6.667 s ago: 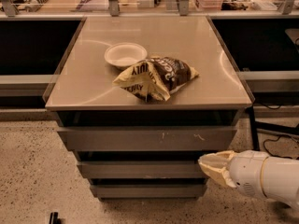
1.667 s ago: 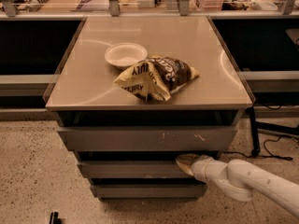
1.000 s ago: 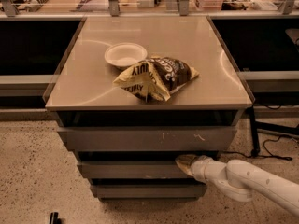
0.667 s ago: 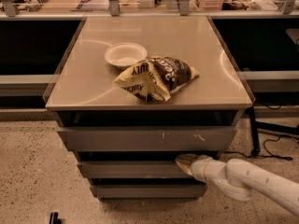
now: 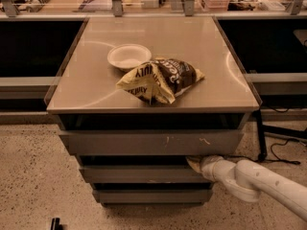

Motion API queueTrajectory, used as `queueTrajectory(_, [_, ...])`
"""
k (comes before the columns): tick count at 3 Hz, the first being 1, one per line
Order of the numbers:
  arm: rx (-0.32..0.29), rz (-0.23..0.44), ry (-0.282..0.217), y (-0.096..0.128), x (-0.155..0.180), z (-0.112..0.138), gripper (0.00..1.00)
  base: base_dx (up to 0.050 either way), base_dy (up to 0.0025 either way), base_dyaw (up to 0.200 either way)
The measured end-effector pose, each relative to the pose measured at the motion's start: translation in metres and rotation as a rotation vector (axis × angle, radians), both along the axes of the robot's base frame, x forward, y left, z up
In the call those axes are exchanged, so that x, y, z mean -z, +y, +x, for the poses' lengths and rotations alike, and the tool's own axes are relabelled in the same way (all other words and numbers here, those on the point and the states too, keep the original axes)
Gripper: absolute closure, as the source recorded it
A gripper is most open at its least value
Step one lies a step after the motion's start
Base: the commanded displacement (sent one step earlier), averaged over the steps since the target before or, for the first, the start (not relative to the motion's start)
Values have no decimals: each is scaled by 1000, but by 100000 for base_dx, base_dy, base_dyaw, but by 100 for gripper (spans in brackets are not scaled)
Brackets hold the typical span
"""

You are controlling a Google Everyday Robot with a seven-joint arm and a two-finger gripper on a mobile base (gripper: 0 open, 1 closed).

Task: Open middle drawer

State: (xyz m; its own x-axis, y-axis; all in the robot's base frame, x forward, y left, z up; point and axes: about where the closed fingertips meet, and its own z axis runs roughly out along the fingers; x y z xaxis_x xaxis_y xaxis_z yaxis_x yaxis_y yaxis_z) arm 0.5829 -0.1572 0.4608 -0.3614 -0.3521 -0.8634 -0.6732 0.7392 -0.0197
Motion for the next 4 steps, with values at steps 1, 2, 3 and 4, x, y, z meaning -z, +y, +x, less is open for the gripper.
queueTrajectory(1, [45,3,-6,-10,2,15,100,0,0,0])
queueTrajectory(2, [44,3,-6,-10,2,15,100,0,0,0])
queueTrajectory(3, [44,2,-6,-9,4,15,100,0,0,0])
queueTrajectory(4, [-52,-102,21,6,17,-11,100,0,0,0])
